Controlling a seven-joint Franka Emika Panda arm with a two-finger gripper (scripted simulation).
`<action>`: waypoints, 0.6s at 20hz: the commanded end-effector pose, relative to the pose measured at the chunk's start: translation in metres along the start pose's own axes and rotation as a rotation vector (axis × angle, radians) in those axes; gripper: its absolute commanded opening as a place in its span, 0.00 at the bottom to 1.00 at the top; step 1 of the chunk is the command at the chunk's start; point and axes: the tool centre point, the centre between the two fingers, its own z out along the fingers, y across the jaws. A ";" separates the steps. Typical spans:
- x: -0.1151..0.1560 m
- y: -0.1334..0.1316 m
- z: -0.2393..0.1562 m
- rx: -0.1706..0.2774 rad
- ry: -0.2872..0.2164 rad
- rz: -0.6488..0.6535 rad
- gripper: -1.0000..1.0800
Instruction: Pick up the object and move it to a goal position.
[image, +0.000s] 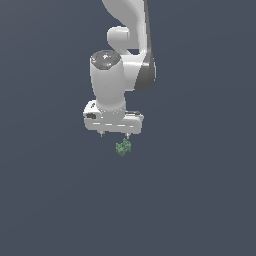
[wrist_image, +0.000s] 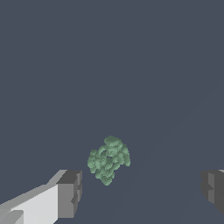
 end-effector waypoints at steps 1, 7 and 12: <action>0.000 0.000 0.000 0.000 0.000 0.000 0.96; -0.002 -0.001 -0.001 -0.009 -0.005 -0.037 0.96; -0.004 -0.002 -0.001 -0.016 -0.010 -0.066 0.96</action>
